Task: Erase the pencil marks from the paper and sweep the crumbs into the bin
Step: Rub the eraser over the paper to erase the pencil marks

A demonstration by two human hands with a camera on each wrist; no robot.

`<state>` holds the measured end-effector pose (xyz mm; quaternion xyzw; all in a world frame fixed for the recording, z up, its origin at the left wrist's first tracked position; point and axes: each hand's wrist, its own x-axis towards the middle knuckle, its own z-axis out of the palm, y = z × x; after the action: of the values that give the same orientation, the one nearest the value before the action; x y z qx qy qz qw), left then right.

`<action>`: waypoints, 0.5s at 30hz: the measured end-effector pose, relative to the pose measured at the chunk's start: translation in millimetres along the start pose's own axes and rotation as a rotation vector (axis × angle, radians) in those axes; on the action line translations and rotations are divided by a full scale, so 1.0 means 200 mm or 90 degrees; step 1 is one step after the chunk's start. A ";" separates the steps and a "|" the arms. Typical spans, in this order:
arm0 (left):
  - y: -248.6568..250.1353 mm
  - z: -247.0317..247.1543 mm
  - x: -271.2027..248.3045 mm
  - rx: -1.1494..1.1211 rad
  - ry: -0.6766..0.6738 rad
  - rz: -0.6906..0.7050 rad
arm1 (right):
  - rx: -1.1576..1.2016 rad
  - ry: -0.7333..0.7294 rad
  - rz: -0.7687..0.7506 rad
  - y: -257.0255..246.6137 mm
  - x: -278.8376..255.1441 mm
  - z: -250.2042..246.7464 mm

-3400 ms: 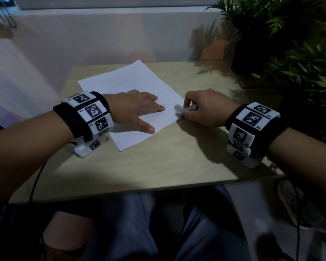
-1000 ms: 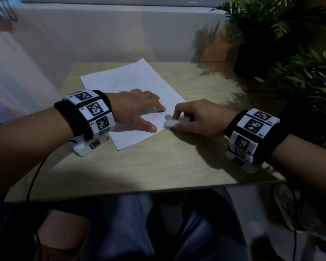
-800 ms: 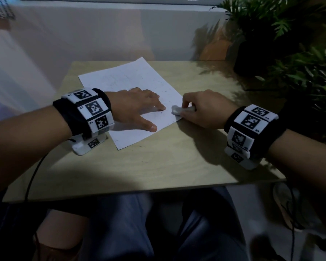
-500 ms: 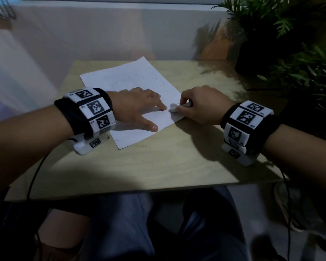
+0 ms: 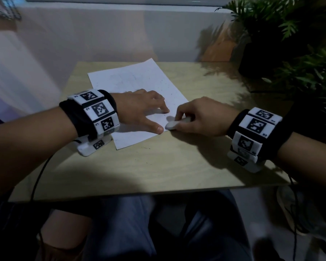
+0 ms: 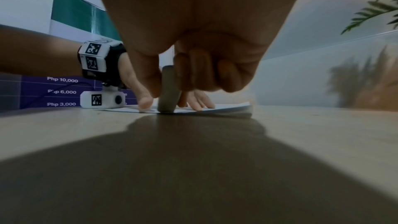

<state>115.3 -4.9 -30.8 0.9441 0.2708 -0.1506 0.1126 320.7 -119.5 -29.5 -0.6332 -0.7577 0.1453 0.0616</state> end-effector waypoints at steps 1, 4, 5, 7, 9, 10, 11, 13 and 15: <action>0.00 0.00 0.00 0.001 0.001 0.000 | 0.001 0.010 0.013 0.02 0.00 0.00; -0.01 0.01 0.01 0.002 0.002 0.002 | -0.106 0.102 0.082 0.06 0.00 0.00; -0.01 0.01 0.01 0.003 0.001 0.002 | -0.125 0.123 0.081 0.06 0.00 0.00; 0.00 0.00 0.01 0.012 0.001 0.008 | -0.099 0.094 0.032 0.04 -0.02 0.01; 0.00 0.00 0.01 0.023 0.000 0.011 | -0.060 0.037 -0.001 0.01 -0.04 0.01; 0.00 0.00 0.01 0.023 -0.002 0.010 | -0.058 0.031 0.011 0.01 -0.04 0.01; -0.01 0.00 0.01 0.023 -0.004 0.009 | -0.075 0.044 0.040 0.03 -0.03 0.00; -0.01 0.01 0.01 0.019 -0.007 0.008 | -0.140 0.094 0.106 0.07 -0.02 -0.01; -0.01 0.00 0.01 0.015 -0.009 0.008 | -0.147 0.120 0.093 0.07 -0.02 -0.01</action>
<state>114.7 -2.4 -32.1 0.9459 0.2622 -0.1600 0.1044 335.9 -121.4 -32.4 -0.7005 -0.7120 0.0011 0.0483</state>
